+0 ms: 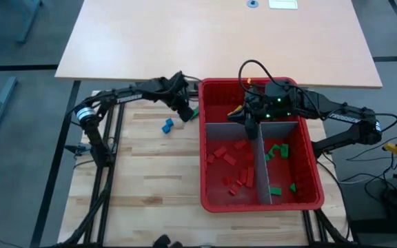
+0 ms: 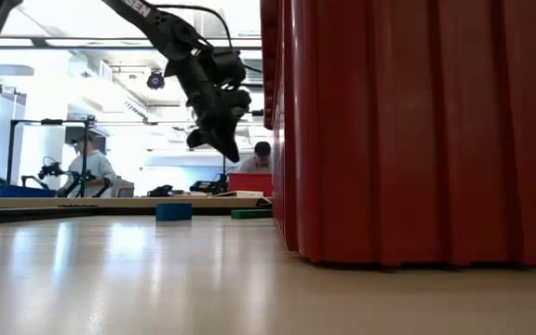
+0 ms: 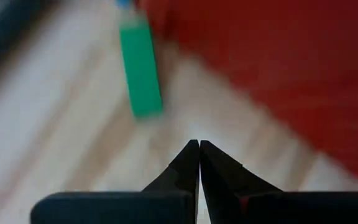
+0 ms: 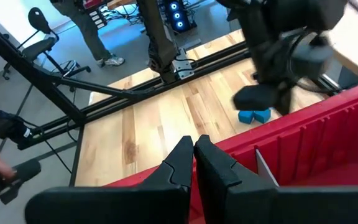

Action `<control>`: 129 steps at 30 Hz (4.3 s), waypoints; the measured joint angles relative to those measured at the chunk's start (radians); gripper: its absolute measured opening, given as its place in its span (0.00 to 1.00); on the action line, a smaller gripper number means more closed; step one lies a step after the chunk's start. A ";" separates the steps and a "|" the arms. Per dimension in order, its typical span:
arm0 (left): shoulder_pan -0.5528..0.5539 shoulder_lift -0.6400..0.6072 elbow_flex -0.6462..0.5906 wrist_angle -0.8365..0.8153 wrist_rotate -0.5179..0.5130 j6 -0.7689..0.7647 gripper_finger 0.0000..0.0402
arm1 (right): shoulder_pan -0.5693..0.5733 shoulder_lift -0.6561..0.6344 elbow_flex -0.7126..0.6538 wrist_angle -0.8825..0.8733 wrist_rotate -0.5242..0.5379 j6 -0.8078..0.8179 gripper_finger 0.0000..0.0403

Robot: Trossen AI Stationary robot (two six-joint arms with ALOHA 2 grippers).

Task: Sort blocks

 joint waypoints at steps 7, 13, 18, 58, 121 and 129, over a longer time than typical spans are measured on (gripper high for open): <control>0.072 0.031 -0.003 -0.004 -0.109 -0.011 0.00 | 0.003 0.000 0.000 0.000 -0.002 0.038 0.00; 0.122 0.054 -0.078 -0.115 -0.105 0.026 0.00 | 0.007 0.000 0.000 0.003 -0.002 0.040 0.00; 0.125 0.047 -0.174 -0.096 -0.054 0.033 0.00 | 0.007 0.000 0.000 0.011 0.000 0.038 0.00; 0.023 -0.428 -0.483 -0.144 -0.148 -0.101 0.00 | 0.006 0.001 0.000 0.057 0.025 0.006 0.00; -0.212 -0.434 -0.640 0.103 -0.151 -0.199 0.00 | 0.011 0.001 0.000 0.060 0.025 0.029 0.00; -0.212 -0.433 -0.709 0.182 -0.072 -0.234 0.00 | 0.011 0.001 0.000 0.060 0.025 0.029 0.00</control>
